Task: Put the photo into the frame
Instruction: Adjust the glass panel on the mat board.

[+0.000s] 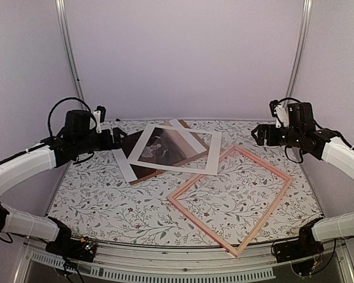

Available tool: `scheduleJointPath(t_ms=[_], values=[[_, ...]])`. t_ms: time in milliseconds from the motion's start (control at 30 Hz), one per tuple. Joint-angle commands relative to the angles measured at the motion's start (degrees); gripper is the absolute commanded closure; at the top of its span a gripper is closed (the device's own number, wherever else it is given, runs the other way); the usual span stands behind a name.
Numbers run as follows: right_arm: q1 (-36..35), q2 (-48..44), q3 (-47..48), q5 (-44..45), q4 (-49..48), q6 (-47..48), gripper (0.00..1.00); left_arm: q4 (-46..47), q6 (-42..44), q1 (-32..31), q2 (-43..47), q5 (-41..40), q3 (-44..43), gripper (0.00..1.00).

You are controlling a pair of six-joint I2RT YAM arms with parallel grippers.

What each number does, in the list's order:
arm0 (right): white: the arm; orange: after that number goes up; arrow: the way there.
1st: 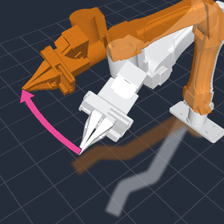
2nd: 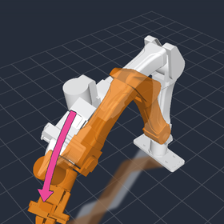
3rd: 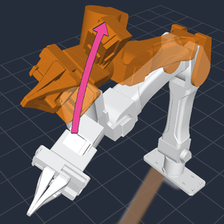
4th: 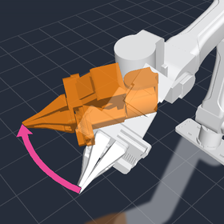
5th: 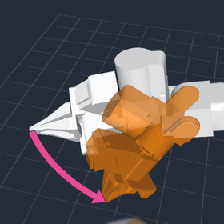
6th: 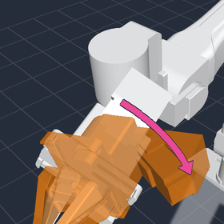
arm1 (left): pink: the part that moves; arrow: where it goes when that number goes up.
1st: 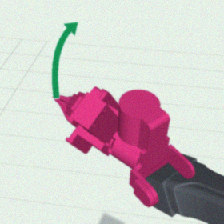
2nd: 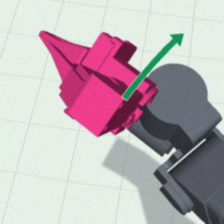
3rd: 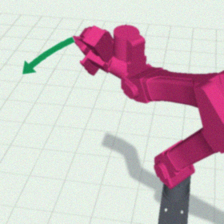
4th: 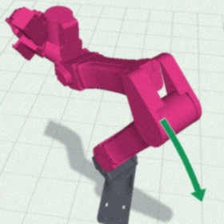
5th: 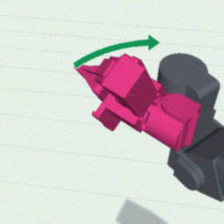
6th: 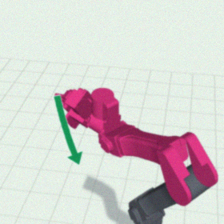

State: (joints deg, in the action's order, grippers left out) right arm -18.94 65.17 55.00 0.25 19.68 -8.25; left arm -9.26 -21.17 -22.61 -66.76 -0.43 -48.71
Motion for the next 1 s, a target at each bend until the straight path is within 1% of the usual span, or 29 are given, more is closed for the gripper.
scheduleJointPath(t_ms=[0,300,333,467,633,800,967], values=[[-3.3,4.4,-0.2,-3.2,-0.7,-3.5,0.01,2.1,-6.7,-2.9,-4.5,-1.4,0.4,0.01],[-8.6,11.0,-4.4,-4.4,-5.0,-9.0,0.01,8.3,-7.8,-3.6,-14.2,-3.7,-0.2,0.00],[-9.1,11.5,-4.9,-4.4,-5.4,-9.5,0.01,10.3,-7.8,-3.5,-15.6,-3.7,-0.6,0.00],[-10.4,12.1,-7.2,-4.4,-6.3,-11.5,0.01,11.3,-6.8,-3.2,-22.7,-2.7,-4.2,0.00],[-11.2,12.1,-9.7,-4.1,-5.8,-14.1,0.01,11.6,-6.7,-0.2,-31.1,1.8,-9.4,0.00],[-12.7,11.2,-12.1,-4.1,-6.0,-16.0,0.01,15.7,-8.2,3.7,-37.6,6.6,-12.1,0.00],[-13.4,12.4,-12.8,-5.3,-7.3,-16.9,0.01,17.9,-10.1,7.1,-45.8,13.3,-17.4,0.00]])
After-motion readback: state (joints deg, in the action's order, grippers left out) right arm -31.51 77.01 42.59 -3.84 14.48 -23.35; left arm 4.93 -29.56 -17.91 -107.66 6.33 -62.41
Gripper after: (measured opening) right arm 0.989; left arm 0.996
